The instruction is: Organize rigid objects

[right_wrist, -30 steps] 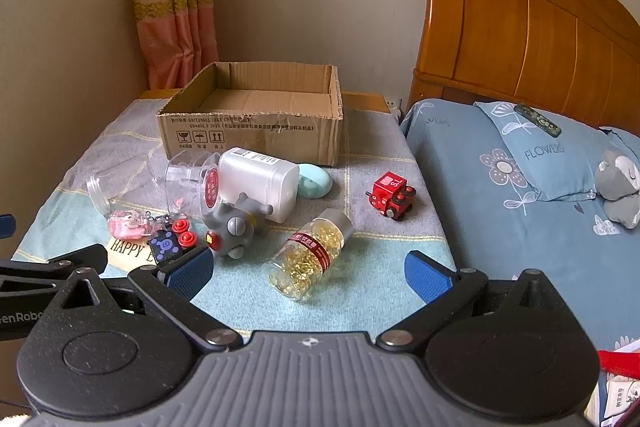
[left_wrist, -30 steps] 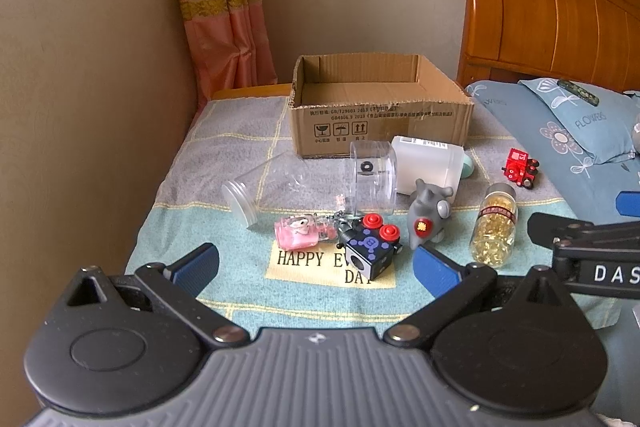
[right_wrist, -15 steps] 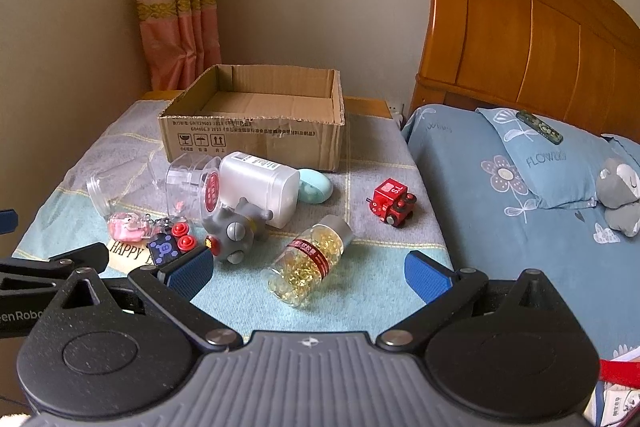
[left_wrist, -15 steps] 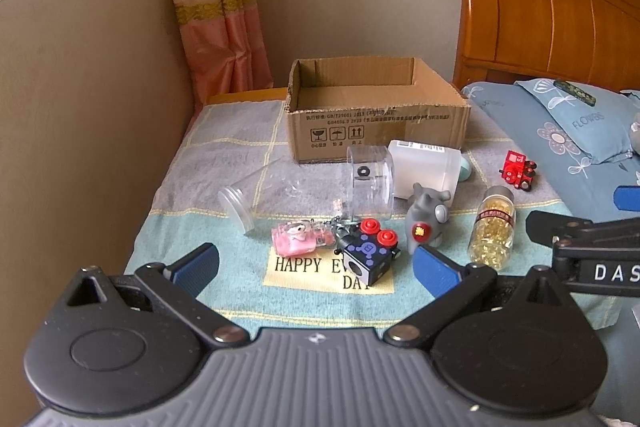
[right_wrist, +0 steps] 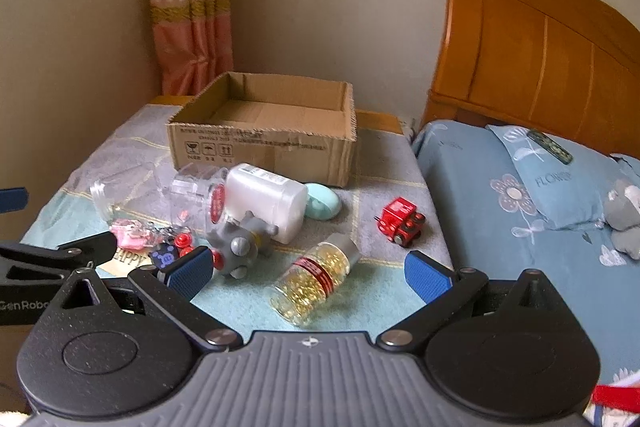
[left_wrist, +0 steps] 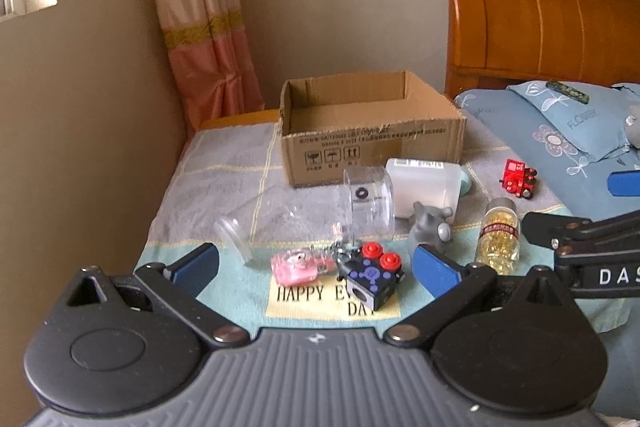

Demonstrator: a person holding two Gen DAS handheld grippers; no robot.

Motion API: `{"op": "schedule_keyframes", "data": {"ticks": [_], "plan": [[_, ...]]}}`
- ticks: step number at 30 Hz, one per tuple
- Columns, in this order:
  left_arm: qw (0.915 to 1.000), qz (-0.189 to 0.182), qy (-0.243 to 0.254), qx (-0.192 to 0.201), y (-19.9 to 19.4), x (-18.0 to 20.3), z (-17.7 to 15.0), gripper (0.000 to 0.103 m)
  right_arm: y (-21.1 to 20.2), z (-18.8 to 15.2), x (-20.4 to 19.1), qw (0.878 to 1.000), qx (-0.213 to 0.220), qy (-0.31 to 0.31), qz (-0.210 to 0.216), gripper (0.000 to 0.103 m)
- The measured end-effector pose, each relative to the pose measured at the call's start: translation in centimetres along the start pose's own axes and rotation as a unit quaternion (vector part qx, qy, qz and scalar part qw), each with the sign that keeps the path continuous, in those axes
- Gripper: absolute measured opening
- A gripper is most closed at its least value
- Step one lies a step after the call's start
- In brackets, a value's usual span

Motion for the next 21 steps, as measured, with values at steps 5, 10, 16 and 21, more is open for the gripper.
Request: {"op": "schedule_keyframes", "data": {"ticks": [5, 10, 16, 21], "plan": [[0.9995, -0.024, 0.019, 0.002, 0.8, 0.1, -0.3, 0.102, 0.4, 0.0, -0.6, 0.999, 0.014, -0.035, 0.018, 0.103], [0.9987, -0.041, 0.025, -0.016, 2.2, -0.3, -1.3, 0.102, 1.6, -0.5, -1.3, 0.997, 0.013, -0.06, 0.046, 0.103], [0.9969, -0.064, 0.032, -0.032, 3.7, -1.2, -2.6, 0.102, 3.2, -2.1, -1.3, 0.992, 0.004, -0.096, 0.082, 0.103], [0.9951, -0.076, 0.03, -0.056, 5.1, -1.7, -4.1, 0.102, 5.2, -4.4, 0.0, 0.99, -0.032, -0.106, 0.092, 0.103]]}}
Point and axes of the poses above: each gripper's, at about its wrist camera, not at the fingertips, and y roughly the way its jaws point, x to its right, z to its top, the point moved 7 cm from there along y, roughly the way its jaws point, and after that the axes turned 7 degrees about x, right-handed, at the moved point
